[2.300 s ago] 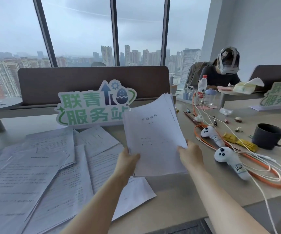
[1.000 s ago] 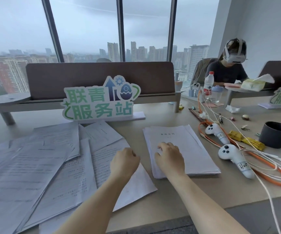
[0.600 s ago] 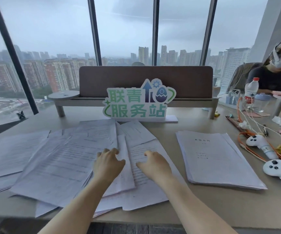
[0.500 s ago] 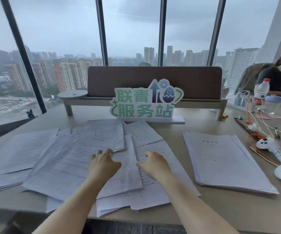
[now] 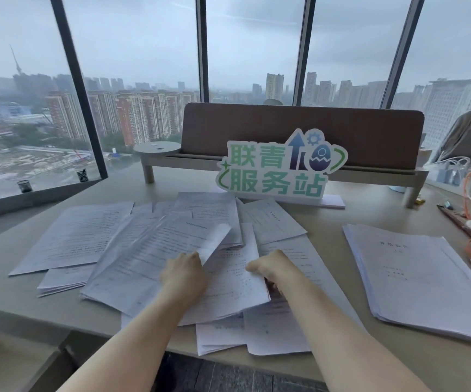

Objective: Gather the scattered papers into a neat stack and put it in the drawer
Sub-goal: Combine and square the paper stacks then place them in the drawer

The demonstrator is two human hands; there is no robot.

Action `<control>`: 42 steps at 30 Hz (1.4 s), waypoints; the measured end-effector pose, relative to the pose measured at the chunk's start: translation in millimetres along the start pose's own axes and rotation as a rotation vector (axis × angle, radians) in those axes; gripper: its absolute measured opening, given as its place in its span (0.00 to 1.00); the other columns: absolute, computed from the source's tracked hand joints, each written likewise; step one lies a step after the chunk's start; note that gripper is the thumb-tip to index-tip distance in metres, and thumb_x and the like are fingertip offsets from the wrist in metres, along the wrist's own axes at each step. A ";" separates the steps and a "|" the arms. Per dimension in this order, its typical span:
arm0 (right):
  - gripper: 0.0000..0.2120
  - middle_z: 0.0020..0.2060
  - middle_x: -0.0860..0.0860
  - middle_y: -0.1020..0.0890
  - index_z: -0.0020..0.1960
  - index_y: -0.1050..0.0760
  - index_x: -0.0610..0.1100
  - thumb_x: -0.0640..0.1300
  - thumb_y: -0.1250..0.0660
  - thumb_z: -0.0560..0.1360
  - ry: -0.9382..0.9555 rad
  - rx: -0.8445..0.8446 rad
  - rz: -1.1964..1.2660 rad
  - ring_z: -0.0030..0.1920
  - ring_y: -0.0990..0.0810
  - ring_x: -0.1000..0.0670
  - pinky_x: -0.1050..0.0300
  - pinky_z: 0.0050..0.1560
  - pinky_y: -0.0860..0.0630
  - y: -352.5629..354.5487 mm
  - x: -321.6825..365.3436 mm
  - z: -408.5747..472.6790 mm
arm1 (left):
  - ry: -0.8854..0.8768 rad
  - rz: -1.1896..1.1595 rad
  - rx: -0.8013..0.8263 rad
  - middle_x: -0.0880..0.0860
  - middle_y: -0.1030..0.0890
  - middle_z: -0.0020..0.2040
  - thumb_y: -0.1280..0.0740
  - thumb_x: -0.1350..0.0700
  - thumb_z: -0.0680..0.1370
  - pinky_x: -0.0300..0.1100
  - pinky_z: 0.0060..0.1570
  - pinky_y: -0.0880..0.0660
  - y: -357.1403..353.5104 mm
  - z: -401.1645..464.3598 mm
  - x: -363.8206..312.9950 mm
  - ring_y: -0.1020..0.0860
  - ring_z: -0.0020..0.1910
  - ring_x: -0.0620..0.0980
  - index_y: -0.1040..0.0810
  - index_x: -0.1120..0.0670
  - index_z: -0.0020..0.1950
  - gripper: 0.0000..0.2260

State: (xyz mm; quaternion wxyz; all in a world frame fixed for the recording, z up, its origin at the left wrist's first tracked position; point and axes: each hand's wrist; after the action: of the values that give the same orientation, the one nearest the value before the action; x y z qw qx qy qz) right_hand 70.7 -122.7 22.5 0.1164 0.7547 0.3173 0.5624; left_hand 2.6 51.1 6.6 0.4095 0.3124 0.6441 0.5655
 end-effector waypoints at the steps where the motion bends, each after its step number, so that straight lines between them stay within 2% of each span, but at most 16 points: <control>1: 0.12 0.43 0.44 0.18 0.49 0.24 0.36 0.42 0.28 0.70 0.003 0.026 -0.023 0.41 0.19 0.45 0.57 0.39 0.27 -3.4 1.4 0.7 | -0.008 0.035 -0.026 0.57 0.22 0.56 0.42 0.62 0.72 0.46 0.46 0.27 1.9 0.6 1.1 0.24 0.56 0.59 0.25 0.55 0.55 0.14; 3: 0.07 0.36 0.46 0.22 0.40 0.27 0.39 0.40 0.30 0.70 0.054 0.030 -0.090 0.36 0.24 0.47 0.57 0.35 0.31 -9.1 2.3 0.5 | 0.006 0.076 -0.065 0.57 0.21 0.54 0.41 0.63 0.73 0.44 0.43 0.29 7.6 0.9 4.1 0.23 0.55 0.58 0.23 0.57 0.54 0.12; 6: 0.11 0.30 0.49 0.32 0.33 0.35 0.43 0.37 0.36 0.71 0.146 -0.043 -0.066 0.32 0.33 0.48 0.57 0.32 0.40 -12.4 0.1 2.1 | 0.037 -0.007 -0.077 0.58 0.22 0.49 0.40 0.63 0.72 0.44 0.41 0.30 14.0 4.0 12.3 0.22 0.51 0.59 0.25 0.58 0.49 0.09; 9: 0.14 0.29 0.48 0.33 0.32 0.38 0.44 0.37 0.38 0.74 0.217 -0.174 0.035 0.31 0.37 0.48 0.56 0.33 0.43 -6.4 -6.8 4.7 | -0.003 -0.143 -0.102 0.58 0.24 0.40 0.40 0.65 0.68 0.43 0.36 0.30 15.3 9.3 12.6 0.25 0.40 0.58 0.26 0.60 0.43 0.06; 12: 0.10 0.32 0.45 0.28 0.37 0.31 0.38 0.39 0.39 0.76 0.250 -0.283 0.139 0.32 0.32 0.46 0.56 0.34 0.39 4.0 -12.1 4.2 | -0.088 -0.277 -0.125 0.57 0.25 0.37 0.40 0.66 0.68 0.41 0.32 0.35 17.9 11.3 -2.7 0.27 0.37 0.56 0.30 0.60 0.34 0.04; 16: 0.10 0.36 0.43 0.20 0.43 0.23 0.38 0.41 0.40 0.78 0.267 -0.235 0.229 0.36 0.23 0.43 0.55 0.35 0.32 12.1 -15.9 4.0 | -0.208 -0.433 -0.130 0.54 0.30 0.31 0.39 0.66 0.67 0.41 0.28 0.40 18.3 11.1 -37.0 0.29 0.34 0.55 0.37 0.57 0.29 0.10; 19: 0.11 0.41 0.41 0.16 0.44 0.21 0.38 0.41 0.40 0.77 0.227 -0.152 0.273 0.43 0.17 0.38 0.43 0.42 0.21 14.1 -22.4 3.1 | -0.263 -0.499 -0.089 0.52 0.30 0.29 0.38 0.65 0.67 0.39 0.26 0.40 10.4 6.7 -64.1 0.31 0.31 0.53 0.36 0.57 0.29 0.09; 22: 0.17 0.55 0.33 0.20 0.56 0.24 0.31 0.44 0.43 0.82 0.194 -0.147 0.332 0.57 0.22 0.33 0.38 0.58 0.25 21.0 -26.2 -3.4 | -0.305 -0.533 -0.042 0.50 0.32 0.26 0.38 0.64 0.67 0.38 0.25 0.40 -2.8 -1.6 -85.1 0.33 0.27 0.50 0.37 0.55 0.27 0.11; 25: 0.26 0.68 0.39 0.26 0.68 0.28 0.35 0.54 0.48 0.84 0.141 -0.148 0.391 0.69 0.28 0.39 0.49 0.65 0.31 29.1 -28.4 -4.2 | -0.317 -0.537 -0.006 0.50 0.32 0.26 0.39 0.63 0.68 0.39 0.25 0.40 -14.2 -9.2 -101.6 0.34 0.26 0.49 0.37 0.55 0.27 0.12; 27: 0.29 0.70 0.44 0.26 0.72 0.30 0.41 0.60 0.48 0.82 0.090 -0.072 0.436 0.70 0.30 0.43 0.53 0.65 0.33 33.7 -26.3 -3.7 | -0.331 -0.527 0.008 0.51 0.30 0.26 0.40 0.62 0.70 0.40 0.26 0.38 -18.6 -12.1 -109.4 0.33 0.27 0.50 0.36 0.55 0.26 0.12; 29: 0.31 0.67 0.45 0.23 0.67 0.25 0.42 0.65 0.40 0.77 0.046 -0.035 0.440 0.67 0.26 0.44 0.51 0.69 0.32 35.4 -26.5 0.7 | -0.348 -0.546 0.008 0.52 0.28 0.27 0.40 0.60 0.71 0.41 0.27 0.36 -21.8 -13.7 -114.4 0.31 0.28 0.51 0.34 0.55 0.26 0.12; 32: 0.22 0.52 0.45 0.15 0.52 0.17 0.42 0.58 0.30 0.67 0.010 -0.055 0.396 0.54 0.18 0.44 0.46 0.62 0.24 33.1 -32.3 15.6 | -0.341 -0.610 0.040 0.51 0.28 0.26 0.39 0.59 0.72 0.40 0.27 0.38 -22.0 -17.9 -117.3 0.32 0.30 0.49 0.32 0.54 0.26 0.13; 34: 0.14 0.47 0.45 0.15 0.49 0.18 0.41 0.46 0.34 0.67 -0.011 -0.083 0.343 0.48 0.17 0.43 0.50 0.54 0.21 33.5 -28.6 14.1 | -0.334 -0.697 0.105 0.51 0.23 0.29 0.37 0.57 0.71 0.37 0.28 0.37 -22.2 -19.9 -116.8 0.31 0.29 0.45 0.22 0.56 0.32 0.09; 37: 0.13 0.44 0.44 0.17 0.50 0.19 0.38 0.37 0.38 0.69 -0.036 -0.102 0.266 0.42 0.20 0.43 0.57 0.38 0.27 36.8 -25.3 11.2 | -0.323 -0.902 0.278 0.53 0.24 0.29 0.33 0.50 0.68 0.38 0.35 0.32 -20.8 -19.6 -109.1 0.28 0.30 0.46 0.18 0.60 0.40 0.13; 40: 0.09 0.44 0.43 0.18 0.48 0.21 0.38 0.34 0.39 0.71 -0.017 -0.157 0.161 0.41 0.21 0.43 0.59 0.37 0.29 40.8 -31.3 11.8 | -0.284 -0.987 0.320 0.53 0.17 0.42 0.31 0.53 0.71 0.41 0.42 0.25 -17.2 -14.1 -95.5 0.21 0.39 0.48 0.16 0.54 0.48 0.09; 42: 0.08 0.39 0.43 0.20 0.39 0.24 0.40 0.34 0.40 0.74 0.022 -0.182 0.166 0.37 0.24 0.45 0.58 0.35 0.29 47.6 -34.9 9.2 | -0.219 -0.958 0.151 0.52 0.17 0.53 0.32 0.57 0.74 0.42 0.50 0.25 -14.7 -6.7 -82.4 0.20 0.51 0.49 0.19 0.54 0.59 0.13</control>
State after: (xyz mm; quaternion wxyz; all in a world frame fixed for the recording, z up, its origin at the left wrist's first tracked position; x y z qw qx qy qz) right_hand 90.0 -179.1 17.7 0.1343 0.7585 0.2026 0.6047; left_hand 36.3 -25.8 6.7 0.6648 0.0678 0.7076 0.2296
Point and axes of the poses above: each hand's wrist, its own z-axis towards the middle knuckle, its own y-axis out of the back of the hand, x = y × z
